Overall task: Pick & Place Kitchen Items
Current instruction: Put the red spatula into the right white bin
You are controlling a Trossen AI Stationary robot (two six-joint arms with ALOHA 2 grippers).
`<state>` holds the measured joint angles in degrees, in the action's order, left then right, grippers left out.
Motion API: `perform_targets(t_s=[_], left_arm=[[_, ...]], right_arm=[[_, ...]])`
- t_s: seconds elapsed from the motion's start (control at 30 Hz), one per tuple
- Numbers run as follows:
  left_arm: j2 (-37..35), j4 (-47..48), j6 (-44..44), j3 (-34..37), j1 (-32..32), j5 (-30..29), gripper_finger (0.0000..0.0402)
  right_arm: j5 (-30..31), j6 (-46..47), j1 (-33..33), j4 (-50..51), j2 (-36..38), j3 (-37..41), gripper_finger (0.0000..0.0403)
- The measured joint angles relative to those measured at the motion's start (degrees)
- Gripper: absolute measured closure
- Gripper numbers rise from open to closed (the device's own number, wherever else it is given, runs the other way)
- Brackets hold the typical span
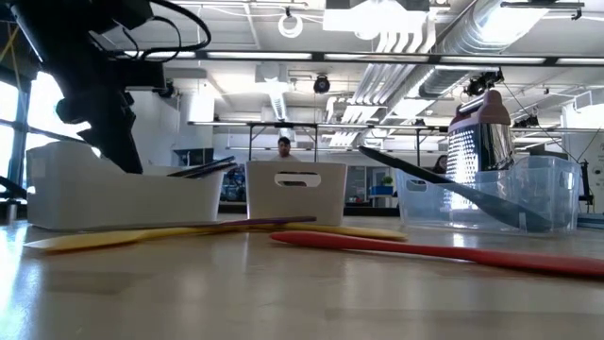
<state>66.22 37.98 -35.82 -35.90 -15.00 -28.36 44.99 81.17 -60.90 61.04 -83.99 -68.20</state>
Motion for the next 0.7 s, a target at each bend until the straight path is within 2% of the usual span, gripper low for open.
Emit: perform_targets(t_s=[0.4,0.57,0.7], left_arm=[[-0.04,9.55,-0.41,-6.19,0.00,2.27,0.0254],[-0.07,10.38,-0.46,-10.21,0.00,10.03,0.0254],[-0.09,5.41,-2.98,-12.12,0.00,20.13,0.0254]], right_arm=[[0.00,0.00,0.00,0.00,0.00,0.00,0.0243],[0.00,-0.42,0.01,0.00,0.00,0.00,0.0243],[0.02,-1.95,0.20,-0.02,0.00,0.00,0.0243]])
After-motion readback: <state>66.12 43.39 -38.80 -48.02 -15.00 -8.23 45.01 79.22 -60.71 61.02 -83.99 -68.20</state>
